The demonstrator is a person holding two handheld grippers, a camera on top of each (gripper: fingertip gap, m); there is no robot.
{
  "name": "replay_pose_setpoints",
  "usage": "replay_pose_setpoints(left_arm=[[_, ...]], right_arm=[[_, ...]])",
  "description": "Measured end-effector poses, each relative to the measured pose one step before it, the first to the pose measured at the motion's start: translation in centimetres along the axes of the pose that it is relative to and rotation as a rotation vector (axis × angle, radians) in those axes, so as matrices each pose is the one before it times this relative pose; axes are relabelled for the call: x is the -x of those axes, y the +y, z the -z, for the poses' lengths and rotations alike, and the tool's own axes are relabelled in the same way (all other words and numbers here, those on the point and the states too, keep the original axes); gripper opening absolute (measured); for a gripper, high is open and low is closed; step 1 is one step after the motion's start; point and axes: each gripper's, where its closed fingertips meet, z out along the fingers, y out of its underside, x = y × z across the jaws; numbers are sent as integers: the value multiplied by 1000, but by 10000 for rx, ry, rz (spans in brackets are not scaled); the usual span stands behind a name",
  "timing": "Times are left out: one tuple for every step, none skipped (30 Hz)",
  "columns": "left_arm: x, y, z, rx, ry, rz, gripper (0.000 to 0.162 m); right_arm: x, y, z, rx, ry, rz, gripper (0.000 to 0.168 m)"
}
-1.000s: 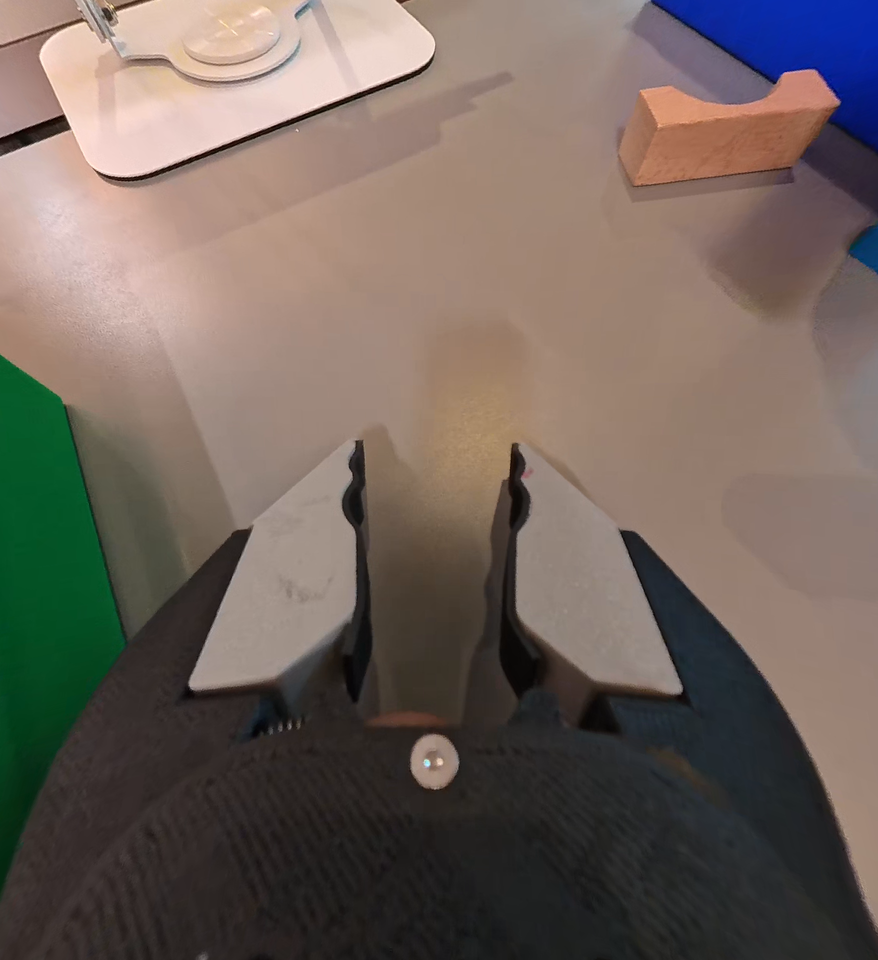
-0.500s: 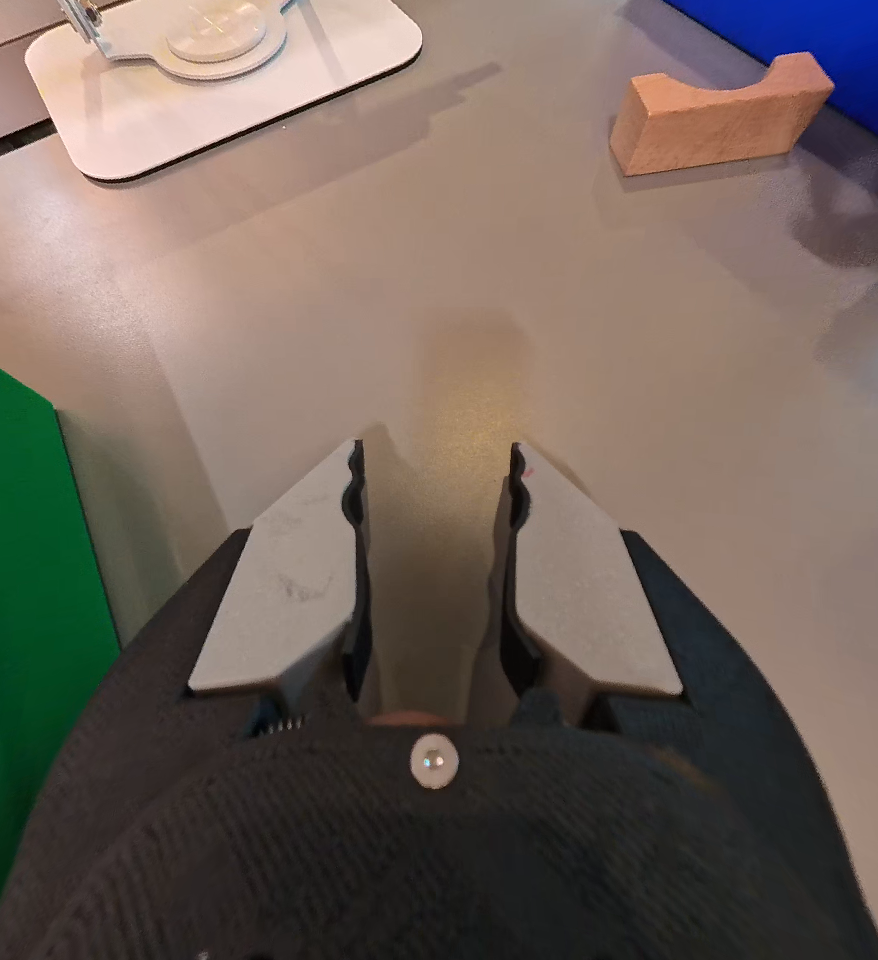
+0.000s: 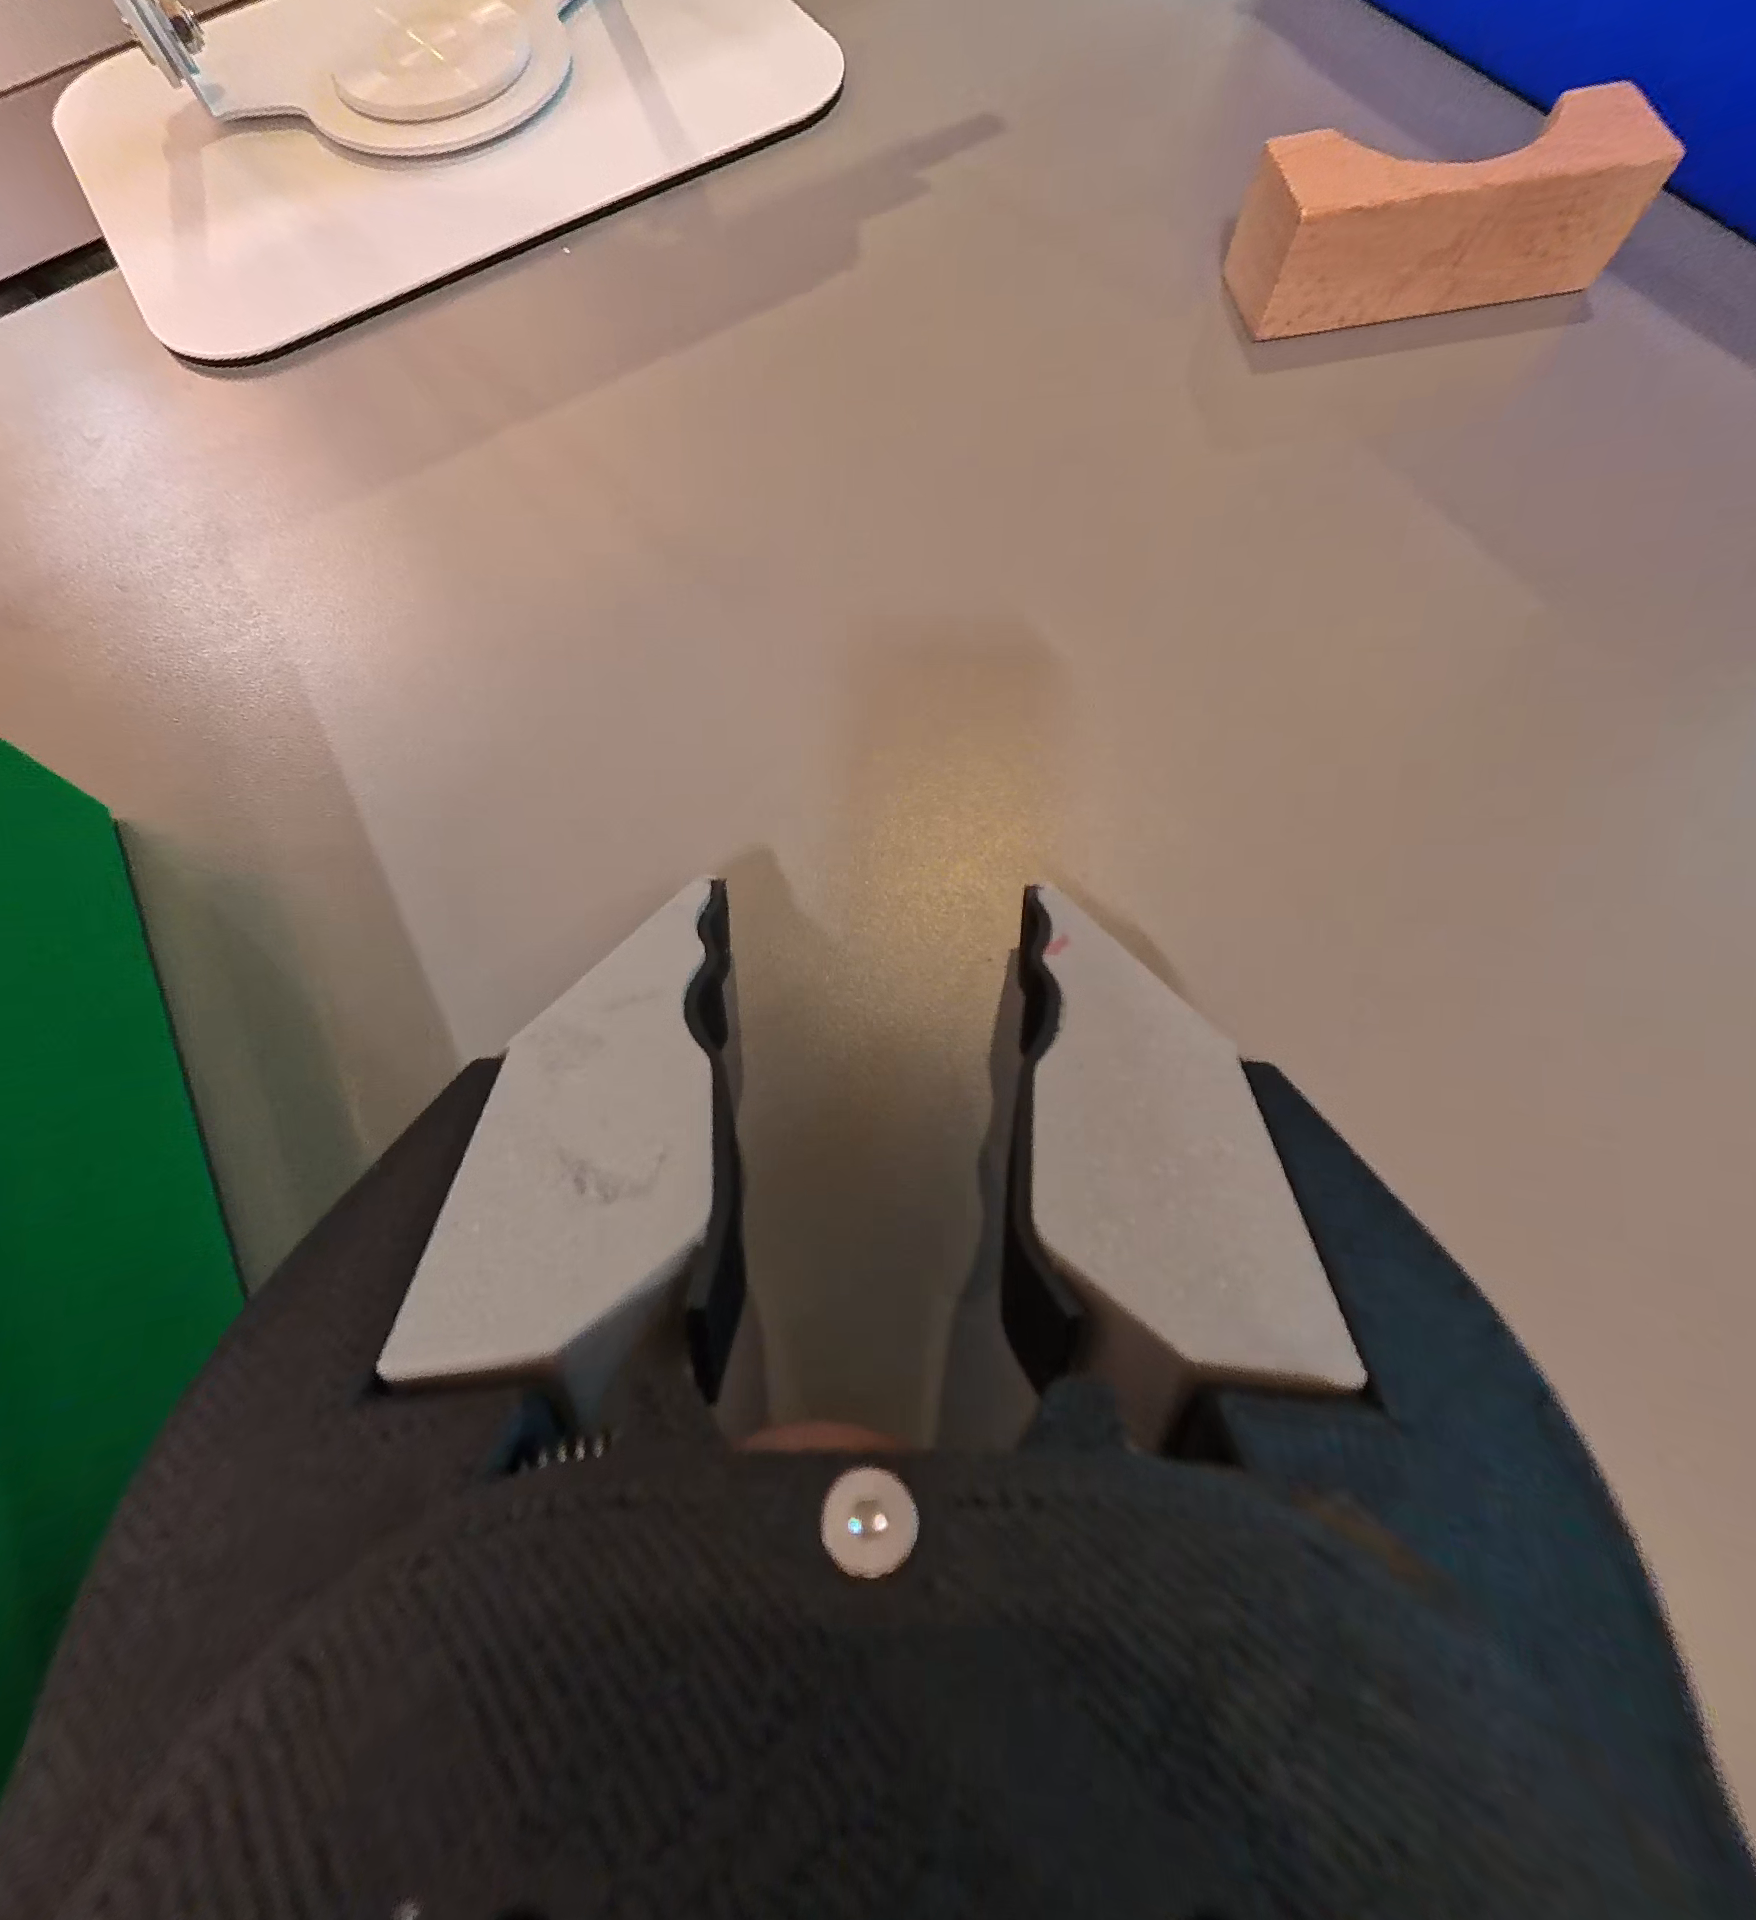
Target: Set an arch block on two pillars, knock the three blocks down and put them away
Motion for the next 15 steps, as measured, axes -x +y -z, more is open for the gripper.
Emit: replay_pose_setpoints(left_arm=[[-4,4,-19,10,-13,-21,54],[-6,15,-5,10,-9,-11,54],[9,10,-12,8,-4,1,54],[10,1,-5,5,0,11,54],[4,12,-5,3,5,16,54],[10,5,-2,5,6,17,54],[10,11,-13,8,5,13,54],[2,9,-12,7,0,3,54],[-1,1,-1,3,-5,-7,54],[-13,3,5,0,-5,-15,54],[-5,7,-5,0,-5,-16,54],[-9,-3,0,-2,-5,-10,54],[-15,0,3,-2,6,-2,54],[-25,12,17,-1,16,4,54],[-19,-2,20,-6,11,6,54]], right_arm=[[-848,1650,-461,753,440,171,33],[-206,1397,-579,686,118,170,35],[135,942,-522,552,-12,121,37],[374,175,-292,207,-83,111,39],[453,-488,-44,-59,-92,101,39],[490,-893,98,-160,-75,77,39],[635,-1234,155,-238,-122,85,41],[910,-1555,145,-329,-217,119,41],[1135,-1676,13,-321,-301,165,41],[1234,-1630,-199,-232,-334,200,41],[1243,-1380,-499,-65,-341,218,41],[1263,-998,-806,181,-392,234,42],[1068,-629,-1049,409,-320,252,43],[726,-415,-1197,537,-143,335,44],[476,-278,-1259,609,-30,406,45]])
